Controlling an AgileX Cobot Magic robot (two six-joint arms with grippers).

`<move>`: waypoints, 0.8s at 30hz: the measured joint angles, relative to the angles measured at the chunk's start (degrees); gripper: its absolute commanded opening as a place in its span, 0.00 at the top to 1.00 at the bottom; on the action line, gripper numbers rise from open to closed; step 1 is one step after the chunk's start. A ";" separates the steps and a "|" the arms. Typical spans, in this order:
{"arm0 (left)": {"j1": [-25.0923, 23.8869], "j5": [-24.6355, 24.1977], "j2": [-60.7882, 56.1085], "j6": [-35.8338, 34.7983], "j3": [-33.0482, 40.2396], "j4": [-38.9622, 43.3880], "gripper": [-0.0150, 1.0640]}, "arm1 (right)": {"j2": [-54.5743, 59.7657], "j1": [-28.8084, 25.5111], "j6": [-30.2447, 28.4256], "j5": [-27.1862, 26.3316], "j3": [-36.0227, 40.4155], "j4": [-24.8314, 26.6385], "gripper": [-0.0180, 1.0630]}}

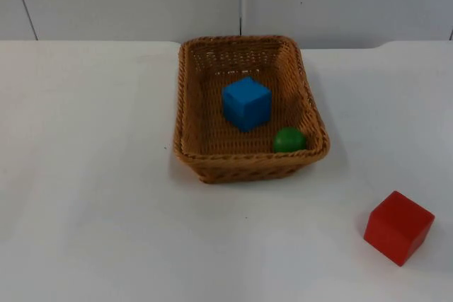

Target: Place all geometric objects except the red cube into the basket.

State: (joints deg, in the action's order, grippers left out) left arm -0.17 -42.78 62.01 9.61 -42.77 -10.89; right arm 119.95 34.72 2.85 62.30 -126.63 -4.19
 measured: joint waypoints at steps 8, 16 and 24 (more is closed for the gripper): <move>0.00 0.00 0.00 0.00 0.00 0.00 0.01 | -11.44 0.00 -0.10 -1.92 13.39 0.00 0.01; 0.00 0.00 0.00 0.16 0.00 0.00 0.01 | -26.19 0.00 -0.10 -14.52 37.78 0.62 0.01; 0.00 0.00 -5.32 0.41 0.00 0.00 0.01 | -47.04 0.00 -0.10 -26.25 59.43 0.75 0.01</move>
State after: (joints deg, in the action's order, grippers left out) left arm -0.17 -42.78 56.69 10.02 -42.77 -10.89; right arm 72.91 34.72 2.75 36.04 -67.20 -3.44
